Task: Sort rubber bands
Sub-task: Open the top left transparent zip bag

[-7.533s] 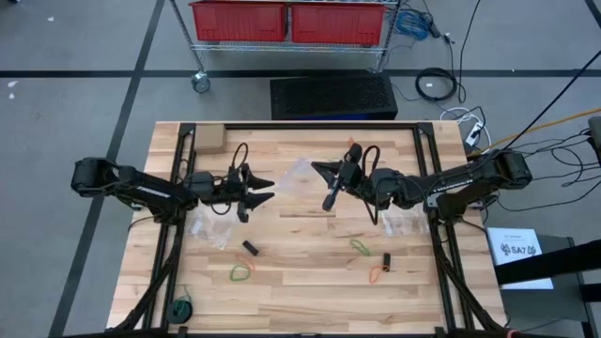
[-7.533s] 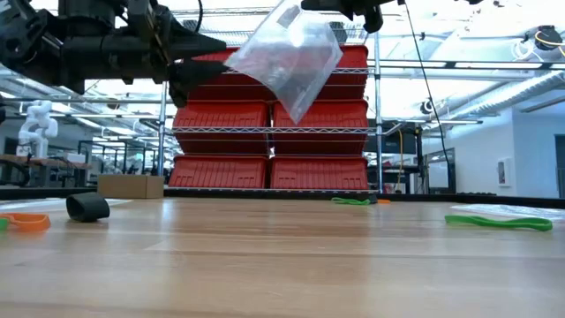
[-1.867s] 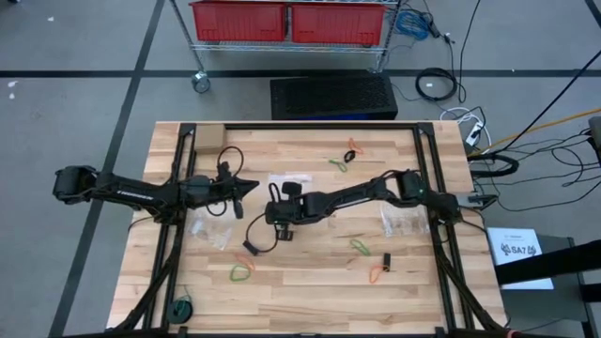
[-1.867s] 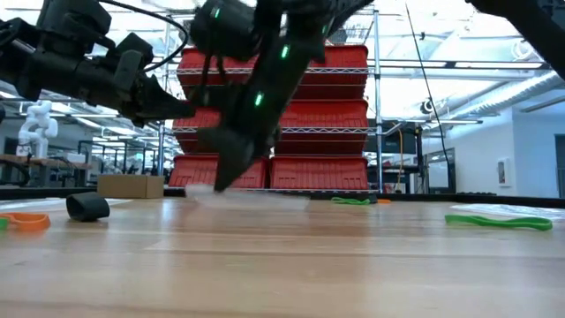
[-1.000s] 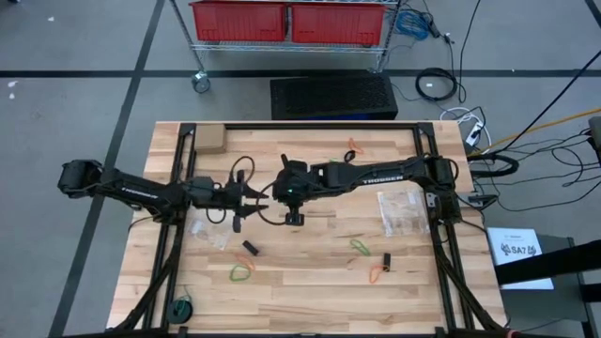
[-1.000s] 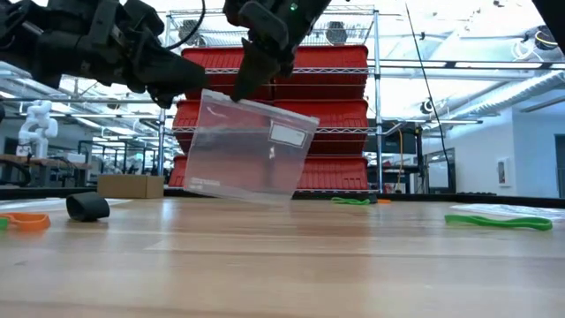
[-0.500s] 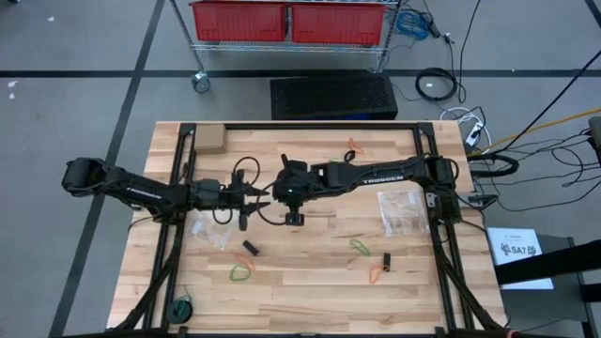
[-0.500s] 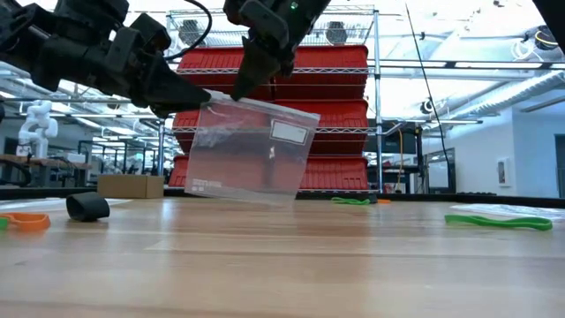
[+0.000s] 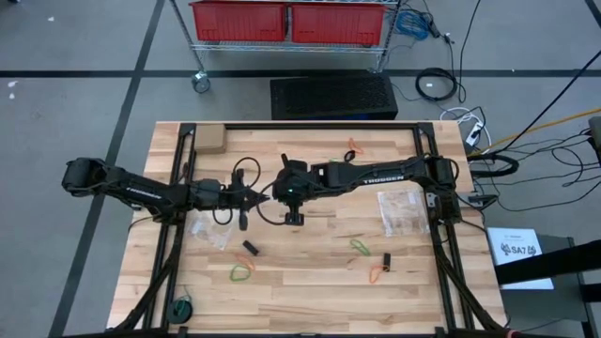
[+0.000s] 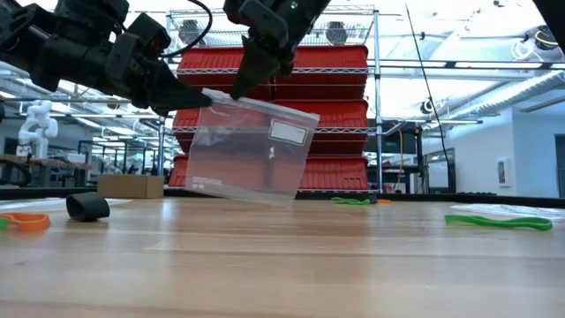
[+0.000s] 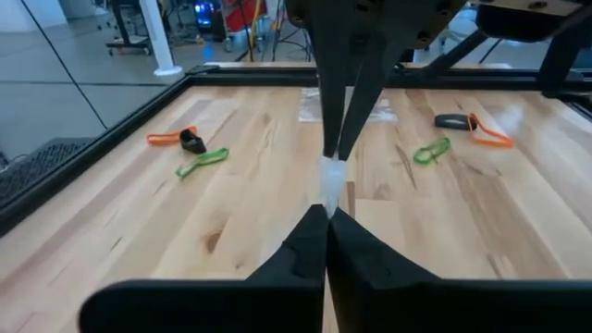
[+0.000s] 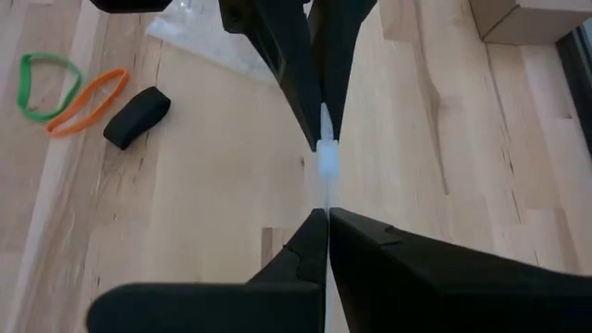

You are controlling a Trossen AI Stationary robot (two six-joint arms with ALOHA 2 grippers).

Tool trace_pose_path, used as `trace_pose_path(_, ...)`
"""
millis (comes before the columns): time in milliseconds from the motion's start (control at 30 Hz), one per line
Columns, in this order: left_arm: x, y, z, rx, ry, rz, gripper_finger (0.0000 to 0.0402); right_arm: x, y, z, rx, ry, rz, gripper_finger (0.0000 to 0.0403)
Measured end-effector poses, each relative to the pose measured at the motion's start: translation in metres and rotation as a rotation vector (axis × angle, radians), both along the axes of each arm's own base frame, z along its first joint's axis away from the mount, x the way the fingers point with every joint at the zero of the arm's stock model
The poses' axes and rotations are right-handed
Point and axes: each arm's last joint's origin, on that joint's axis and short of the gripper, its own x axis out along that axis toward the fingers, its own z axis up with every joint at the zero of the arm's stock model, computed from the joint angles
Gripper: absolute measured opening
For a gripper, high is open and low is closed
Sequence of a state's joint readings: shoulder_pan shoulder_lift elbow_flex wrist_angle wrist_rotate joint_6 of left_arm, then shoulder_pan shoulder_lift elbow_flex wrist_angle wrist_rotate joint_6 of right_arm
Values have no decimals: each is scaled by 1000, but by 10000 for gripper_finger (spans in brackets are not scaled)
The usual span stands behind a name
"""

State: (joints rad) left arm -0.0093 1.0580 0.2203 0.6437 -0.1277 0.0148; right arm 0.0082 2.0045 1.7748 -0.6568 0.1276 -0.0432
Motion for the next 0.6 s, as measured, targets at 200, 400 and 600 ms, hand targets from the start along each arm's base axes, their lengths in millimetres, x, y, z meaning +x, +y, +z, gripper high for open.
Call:
trace_pose_path(200,0,0,0,1,1,3,3,1,0,1,-4,-9,-8,2)
trace_pose_path(400,0,0,0,1,4,4,2,1,2,1,-4,-20,-6,53)
trace_pose_path(600,0,0,0,1,3,6,1,3,3,3,13,-45,-13,119)
